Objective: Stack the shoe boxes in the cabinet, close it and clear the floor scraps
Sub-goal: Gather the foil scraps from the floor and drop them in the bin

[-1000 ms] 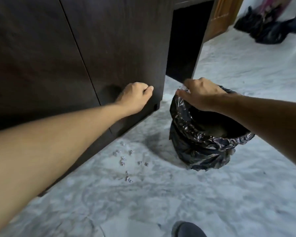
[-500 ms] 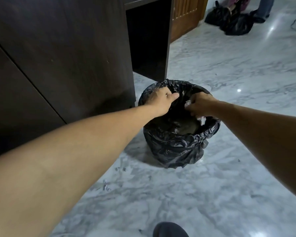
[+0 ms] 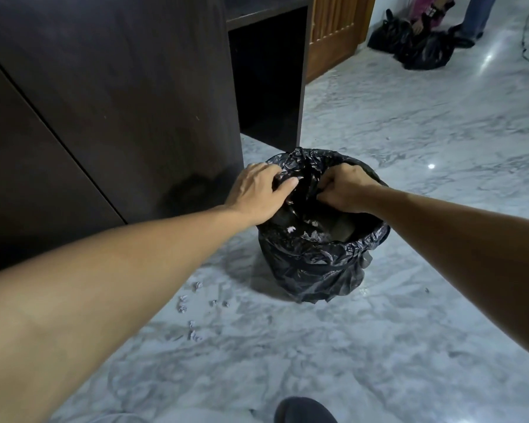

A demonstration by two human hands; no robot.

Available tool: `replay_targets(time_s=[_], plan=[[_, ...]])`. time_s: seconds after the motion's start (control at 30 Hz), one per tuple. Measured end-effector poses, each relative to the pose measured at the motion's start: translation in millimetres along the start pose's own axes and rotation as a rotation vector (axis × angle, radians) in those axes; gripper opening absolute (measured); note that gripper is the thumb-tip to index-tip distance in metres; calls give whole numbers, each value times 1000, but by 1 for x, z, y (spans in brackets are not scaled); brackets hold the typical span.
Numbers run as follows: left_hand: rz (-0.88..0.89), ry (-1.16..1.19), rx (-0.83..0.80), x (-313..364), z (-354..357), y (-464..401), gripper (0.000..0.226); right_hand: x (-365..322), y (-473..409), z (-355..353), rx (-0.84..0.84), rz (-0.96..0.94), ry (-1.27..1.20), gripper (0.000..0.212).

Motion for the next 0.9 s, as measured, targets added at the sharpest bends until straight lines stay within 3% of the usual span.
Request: replay_targets(time_s=[0.1,0.27,0.43,0.7,0.9], plan=[[-14,-89,-27,-19,-22,16,52,-35,4,0,2,-110,-29,19],[-87,-266,-260,-65,-55,38,66,-103,26,6,47,-355,40,20],[-189,-255,-327,-125,-57,88,72,-158,46,45,-11,-566,216,37],[-369,-114,-417,-218,26,185,126,-142,62,181,-375,-473,407,58],[-436,-186,-493,-249,89,231,142,-94,88,266,-485,-432,425,90]])
Point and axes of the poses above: each hand's wrist, its own y-axis away from the middle knuckle, its own z-axis out of the palm, x = y × z, the point moved 6 cm from there along -y, towards the middle knuckle, and after that the axes turned 2 degrees about x, right-handed, at the moved point
